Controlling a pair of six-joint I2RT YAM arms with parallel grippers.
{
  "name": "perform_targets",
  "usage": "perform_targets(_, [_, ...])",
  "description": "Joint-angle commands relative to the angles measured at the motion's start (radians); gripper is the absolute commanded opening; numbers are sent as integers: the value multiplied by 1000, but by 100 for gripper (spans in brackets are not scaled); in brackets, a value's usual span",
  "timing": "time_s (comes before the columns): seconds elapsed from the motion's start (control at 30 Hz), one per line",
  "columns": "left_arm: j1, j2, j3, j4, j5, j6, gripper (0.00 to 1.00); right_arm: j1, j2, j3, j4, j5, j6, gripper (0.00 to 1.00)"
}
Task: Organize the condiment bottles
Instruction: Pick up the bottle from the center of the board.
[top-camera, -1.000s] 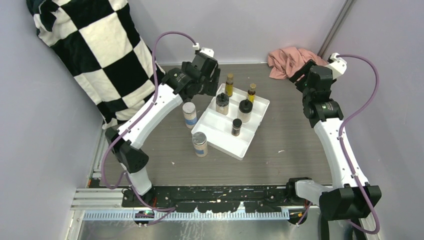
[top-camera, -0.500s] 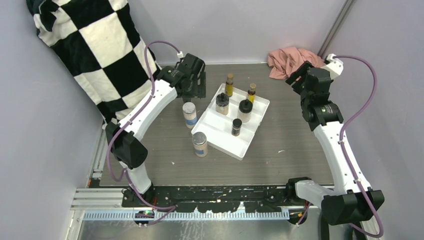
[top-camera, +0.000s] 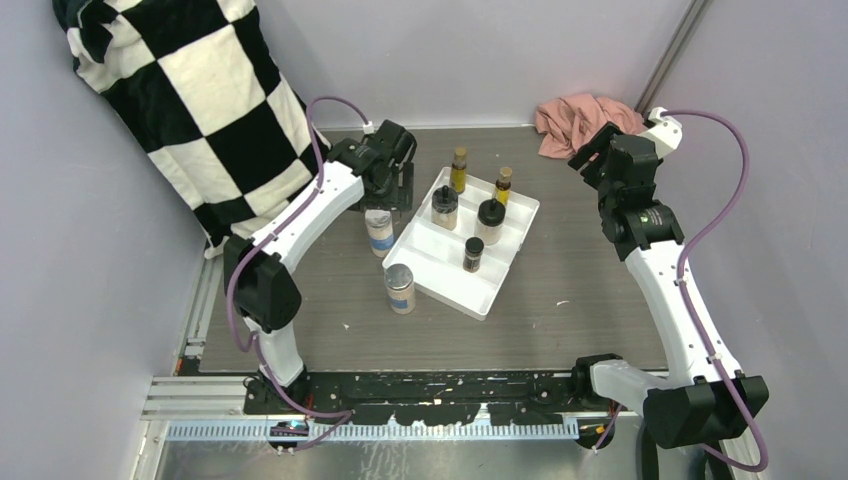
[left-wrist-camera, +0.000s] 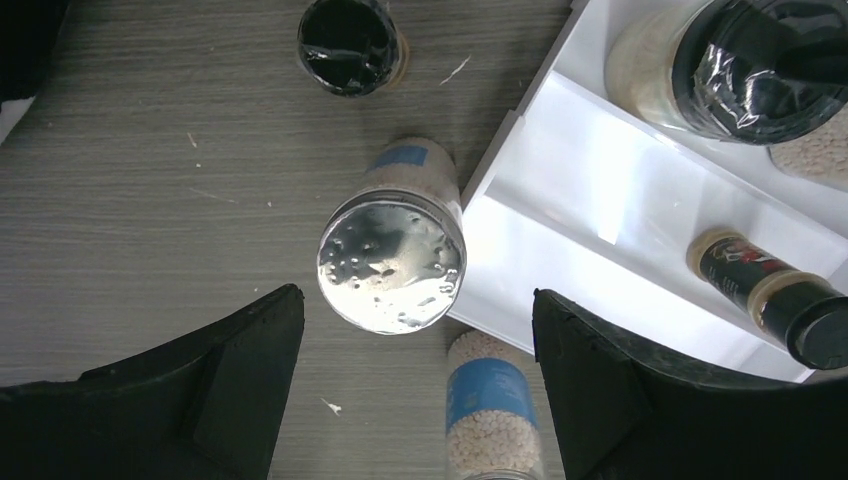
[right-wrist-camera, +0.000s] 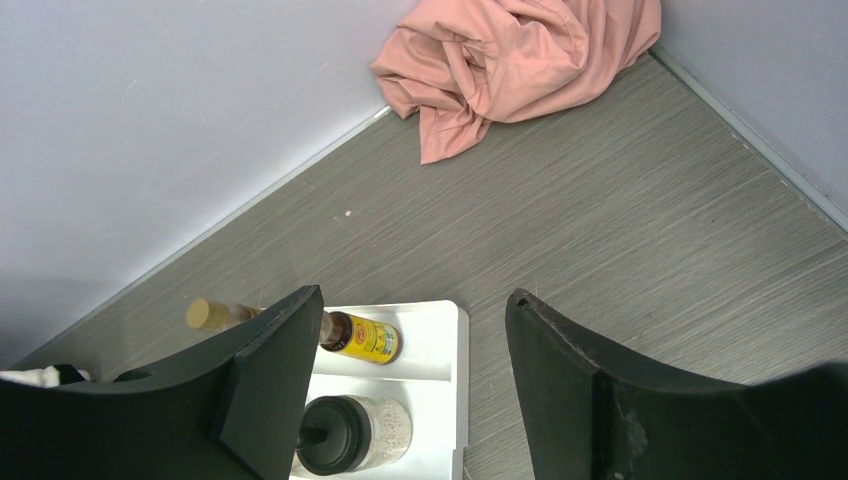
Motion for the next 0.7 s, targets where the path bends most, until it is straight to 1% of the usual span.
perform_targets(0.0, [4,-8,-15,-9,-16,-10,85,7,3,-2,41,16,-10,73])
perform_targets(0.67, [17,34,-44,16,-16,-9,84,6,6,-29,66,14,-8,73])
